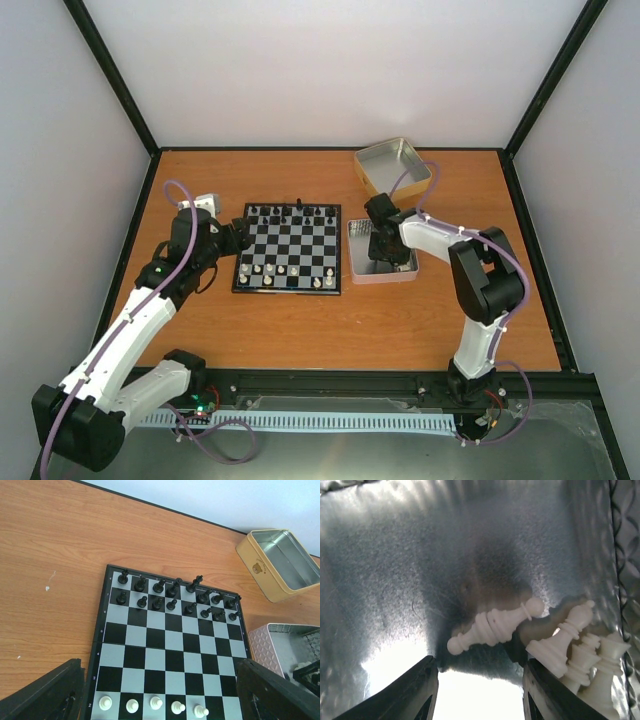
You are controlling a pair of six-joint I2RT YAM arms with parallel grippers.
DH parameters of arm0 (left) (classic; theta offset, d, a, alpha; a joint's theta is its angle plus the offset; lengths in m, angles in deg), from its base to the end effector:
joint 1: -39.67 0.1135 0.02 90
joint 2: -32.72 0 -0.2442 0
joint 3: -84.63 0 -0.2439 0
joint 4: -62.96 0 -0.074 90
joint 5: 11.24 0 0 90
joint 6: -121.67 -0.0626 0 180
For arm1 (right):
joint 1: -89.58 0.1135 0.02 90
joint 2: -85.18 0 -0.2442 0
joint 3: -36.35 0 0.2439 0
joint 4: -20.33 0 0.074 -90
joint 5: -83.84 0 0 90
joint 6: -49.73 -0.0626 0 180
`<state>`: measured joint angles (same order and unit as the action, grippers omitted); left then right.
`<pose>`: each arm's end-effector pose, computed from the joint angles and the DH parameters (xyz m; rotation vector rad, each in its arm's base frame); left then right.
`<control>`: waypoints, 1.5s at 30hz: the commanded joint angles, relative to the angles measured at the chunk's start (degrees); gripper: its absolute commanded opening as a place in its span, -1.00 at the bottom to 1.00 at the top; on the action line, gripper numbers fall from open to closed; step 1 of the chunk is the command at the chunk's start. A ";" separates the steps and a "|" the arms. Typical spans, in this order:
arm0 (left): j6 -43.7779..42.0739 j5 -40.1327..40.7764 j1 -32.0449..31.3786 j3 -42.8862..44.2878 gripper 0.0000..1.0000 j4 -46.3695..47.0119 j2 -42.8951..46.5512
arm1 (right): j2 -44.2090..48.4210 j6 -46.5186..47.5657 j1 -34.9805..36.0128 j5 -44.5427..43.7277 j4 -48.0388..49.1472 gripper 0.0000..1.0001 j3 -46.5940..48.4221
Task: Set up the chess pieces on the board
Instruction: Pick up the chess piece from the storage box.
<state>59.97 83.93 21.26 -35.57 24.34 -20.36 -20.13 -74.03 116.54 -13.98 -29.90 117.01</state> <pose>0.2212 -0.0677 0.2652 -0.2389 2.1361 -0.3841 0.3084 0.1473 0.1160 0.1945 2.8389 0.0231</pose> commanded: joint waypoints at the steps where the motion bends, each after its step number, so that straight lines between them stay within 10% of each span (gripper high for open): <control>1: -0.34 -0.51 0.22 0.23 0.68 1.30 0.17 | -2.23 -1.42 -0.78 -2.41 2.24 -0.06 2.13; 33: -0.54 -2.69 0.22 -0.09 0.68 2.27 -0.46 | 2.58 4.18 -1.65 -0.66 10.94 -0.68 0.85; 45: -1.71 -27.39 0.22 -0.49 0.66 9.43 -5.07 | 15.68 10.52 -1.58 28.81 30.66 -0.65 -10.83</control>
<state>58.88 70.02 21.26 -35.86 28.47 -24.01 -8.83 -67.05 115.23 -2.39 -10.75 110.49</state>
